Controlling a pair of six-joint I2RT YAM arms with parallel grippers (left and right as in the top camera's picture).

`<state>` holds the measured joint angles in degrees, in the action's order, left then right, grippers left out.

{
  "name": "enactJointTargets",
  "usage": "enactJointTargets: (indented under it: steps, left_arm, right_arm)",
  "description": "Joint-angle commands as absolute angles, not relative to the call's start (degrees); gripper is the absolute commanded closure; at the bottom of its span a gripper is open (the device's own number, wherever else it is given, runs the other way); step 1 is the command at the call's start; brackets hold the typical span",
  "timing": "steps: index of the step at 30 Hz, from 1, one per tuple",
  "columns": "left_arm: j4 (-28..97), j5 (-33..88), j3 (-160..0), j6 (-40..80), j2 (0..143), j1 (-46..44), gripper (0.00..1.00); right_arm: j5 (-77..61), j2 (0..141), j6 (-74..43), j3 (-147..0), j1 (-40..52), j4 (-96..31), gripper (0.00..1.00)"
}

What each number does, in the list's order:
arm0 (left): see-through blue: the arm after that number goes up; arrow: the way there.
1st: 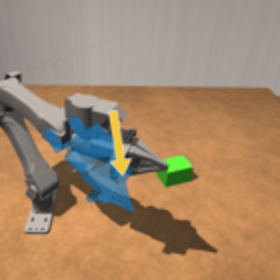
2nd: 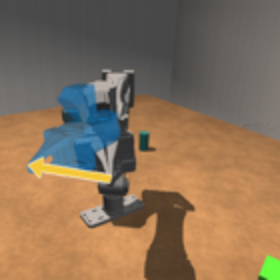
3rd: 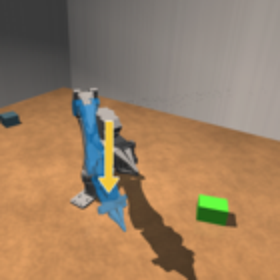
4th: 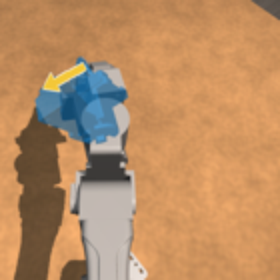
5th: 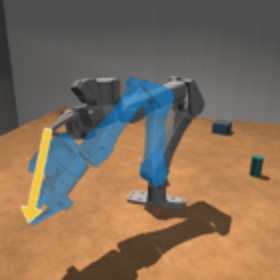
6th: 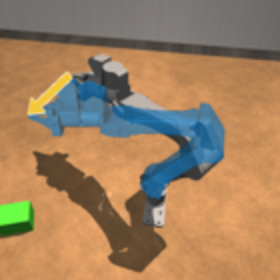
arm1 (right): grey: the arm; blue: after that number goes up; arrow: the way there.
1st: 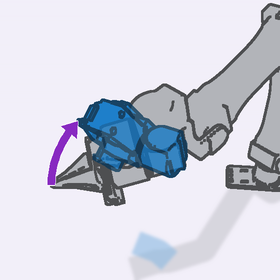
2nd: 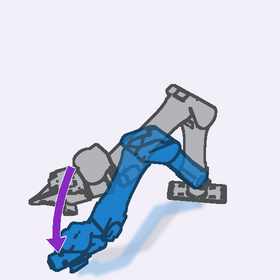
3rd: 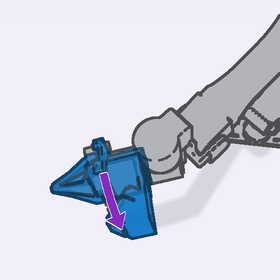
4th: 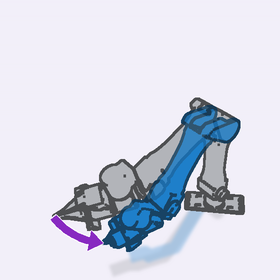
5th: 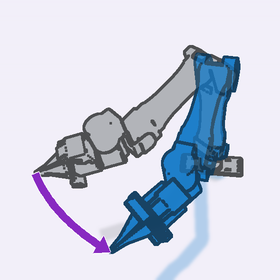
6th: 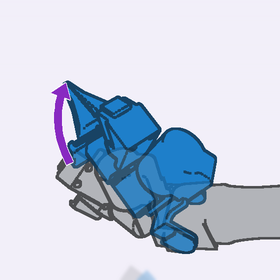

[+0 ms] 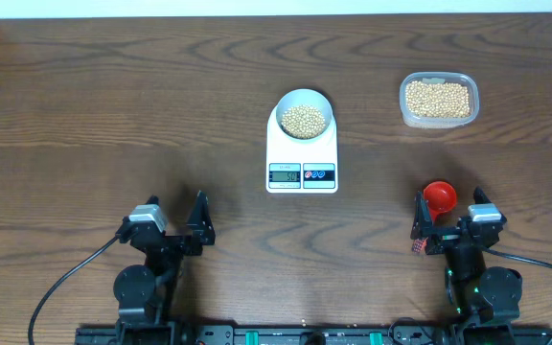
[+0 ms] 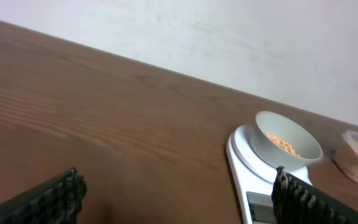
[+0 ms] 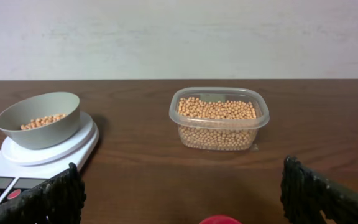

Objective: Scoop item into bowl and weigh 50g on scale

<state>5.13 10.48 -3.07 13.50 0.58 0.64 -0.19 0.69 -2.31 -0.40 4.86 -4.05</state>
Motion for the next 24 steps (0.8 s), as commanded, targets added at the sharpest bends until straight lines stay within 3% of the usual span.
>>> enactJointTargets:
  steps: [1,7,24]
  left_arm:
    - [3.53,5.48,-0.23,13.85,0.05,0.89,0.02]
    - [4.03,0.6,-0.23,12.91,0.05,0.89,0.02]
    - [4.19,2.33,-0.23,1.04,0.05,-0.4,0.02]
  right_arm:
    - [-0.14,0.27,-1.61,-0.32,5.34,-4.36,0.01]
    - [-0.14,0.27,-1.61,-0.3,5.34,-4.36,0.01]
    - [-0.14,0.27,-1.61,-0.3,5.34,-4.36,0.01]
